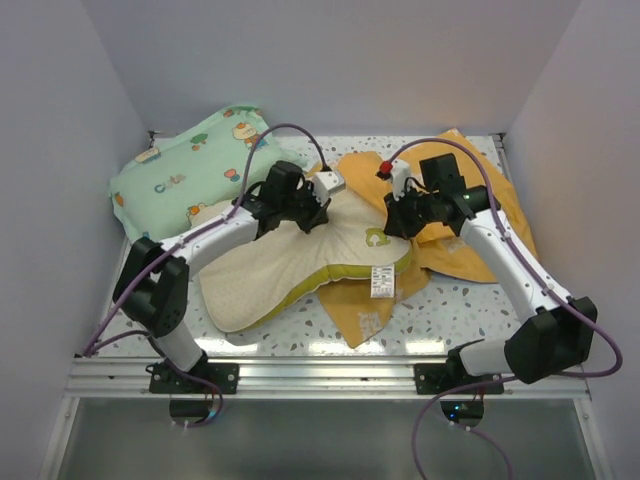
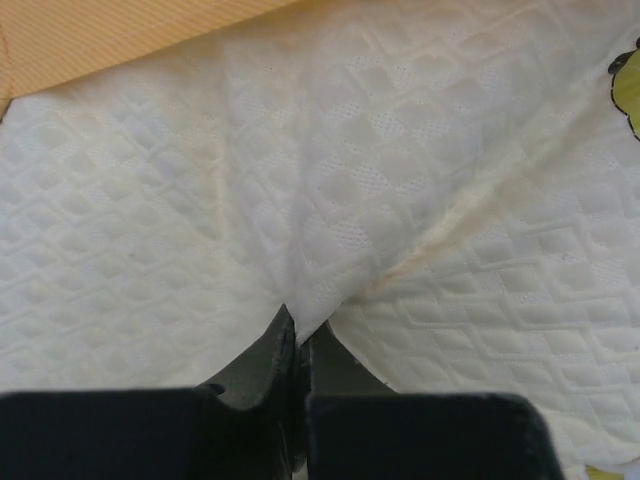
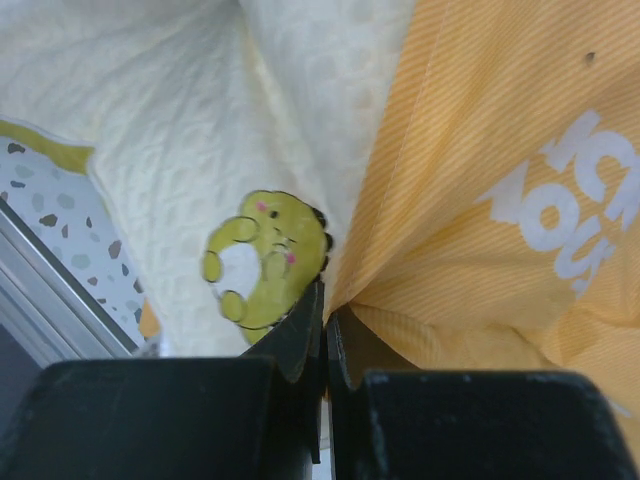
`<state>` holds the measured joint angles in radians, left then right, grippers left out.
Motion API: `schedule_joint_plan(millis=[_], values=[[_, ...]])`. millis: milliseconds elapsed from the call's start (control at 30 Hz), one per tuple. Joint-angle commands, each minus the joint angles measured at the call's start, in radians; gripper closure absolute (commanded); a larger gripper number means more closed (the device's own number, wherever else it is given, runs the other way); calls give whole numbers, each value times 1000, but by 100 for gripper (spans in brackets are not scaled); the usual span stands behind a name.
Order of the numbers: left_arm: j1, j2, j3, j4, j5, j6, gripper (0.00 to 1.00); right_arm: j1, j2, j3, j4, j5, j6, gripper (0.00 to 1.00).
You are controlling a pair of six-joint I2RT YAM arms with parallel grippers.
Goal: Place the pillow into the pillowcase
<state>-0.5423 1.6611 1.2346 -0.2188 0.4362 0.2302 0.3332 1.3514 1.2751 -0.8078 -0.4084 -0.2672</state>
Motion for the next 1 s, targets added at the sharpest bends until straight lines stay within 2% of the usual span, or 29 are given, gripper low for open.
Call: schedule_joint_plan(millis=[0, 167, 233, 367, 500, 667, 867, 967], values=[[-48, 32, 3, 300, -336, -66, 100, 4, 37, 39, -53, -90, -1, 100], [-74, 144, 52, 286, -520, -92, 100, 4, 46, 63, -48, -96, 11, 100], [-51, 154, 43, 297, -510, -106, 100, 4, 46, 70, -54, -66, 10, 100], [33, 77, -35, 331, -334, -130, 100, -22, 31, 64, -76, 71, -36, 100], [134, 32, -41, 268, -298, -178, 100, -34, 49, 27, -93, 158, -79, 100], [105, 52, -17, 291, -329, -247, 100, -34, 71, -20, -80, -1, -72, 100], [-24, 141, 71, 299, -435, -291, 100, -25, 86, 59, -53, -324, 12, 100], [-30, 176, 114, 296, -433, -354, 100, -13, 107, 96, -50, -493, 54, 100]])
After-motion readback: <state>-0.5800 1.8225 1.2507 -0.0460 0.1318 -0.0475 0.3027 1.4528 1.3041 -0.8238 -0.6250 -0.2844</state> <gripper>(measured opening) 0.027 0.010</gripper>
